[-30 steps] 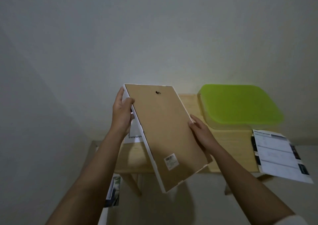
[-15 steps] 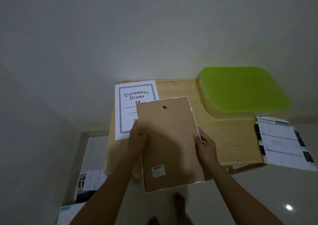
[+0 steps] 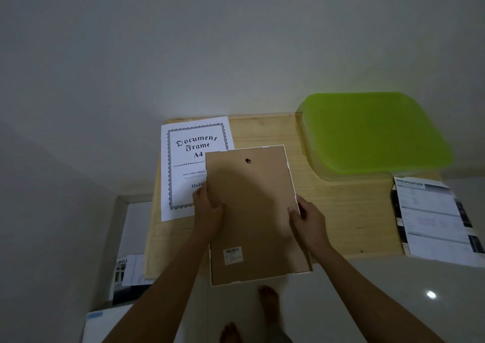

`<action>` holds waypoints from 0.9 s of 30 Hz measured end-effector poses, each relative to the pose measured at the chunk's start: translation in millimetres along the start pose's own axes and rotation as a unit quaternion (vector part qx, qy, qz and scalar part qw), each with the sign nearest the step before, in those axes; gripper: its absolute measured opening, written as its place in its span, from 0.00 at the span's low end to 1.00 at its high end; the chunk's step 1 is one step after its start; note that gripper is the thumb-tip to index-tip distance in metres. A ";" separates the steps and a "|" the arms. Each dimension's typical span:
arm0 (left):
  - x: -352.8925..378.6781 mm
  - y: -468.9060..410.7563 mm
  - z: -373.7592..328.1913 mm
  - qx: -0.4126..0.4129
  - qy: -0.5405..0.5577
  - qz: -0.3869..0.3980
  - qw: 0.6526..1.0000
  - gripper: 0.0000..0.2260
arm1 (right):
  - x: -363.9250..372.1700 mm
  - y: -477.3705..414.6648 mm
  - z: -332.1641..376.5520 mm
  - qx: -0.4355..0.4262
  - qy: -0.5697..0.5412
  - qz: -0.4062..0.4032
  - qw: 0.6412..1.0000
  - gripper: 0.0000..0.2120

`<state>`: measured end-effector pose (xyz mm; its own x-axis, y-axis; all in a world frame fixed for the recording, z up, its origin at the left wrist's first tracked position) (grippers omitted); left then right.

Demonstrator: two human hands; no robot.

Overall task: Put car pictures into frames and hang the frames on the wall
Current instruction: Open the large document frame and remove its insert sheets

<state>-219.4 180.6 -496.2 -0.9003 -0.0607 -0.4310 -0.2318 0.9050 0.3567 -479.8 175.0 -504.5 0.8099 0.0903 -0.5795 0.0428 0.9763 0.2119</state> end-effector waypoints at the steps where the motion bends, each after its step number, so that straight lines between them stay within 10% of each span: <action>1: 1.1 -1.3 0.4 -0.001 -0.003 0.000 1.000 0.30 | -0.2 -1.7 -0.1 -0.001 0.009 -0.001 1.000 0.16; 18: -0.2 -17.6 1.3 0.012 -0.063 -0.035 0.997 0.27 | 0.2 -23.3 28.4 -0.040 0.073 -0.005 0.997 0.18; 27: -13.8 -103.2 -33.4 0.096 -0.130 -0.040 0.986 0.15 | 47.5 -102.5 74.7 -0.192 0.112 0.135 0.966 0.16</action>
<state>-195.4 74.0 -499.4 -0.7515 -0.0486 -0.6580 -0.2018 0.9664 0.1591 -402.0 64.6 -495.0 0.6127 0.3508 -0.7082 -0.4079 0.9079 0.0968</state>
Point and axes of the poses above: each hand's wrist, its own y-axis away from the middle knuckle, its own x-axis out of the palm, z = x × y, the point moved 6 cm from there along -y, towards the middle knuckle, and after that the axes turned 7 degrees about z, right-handed, at the moved point
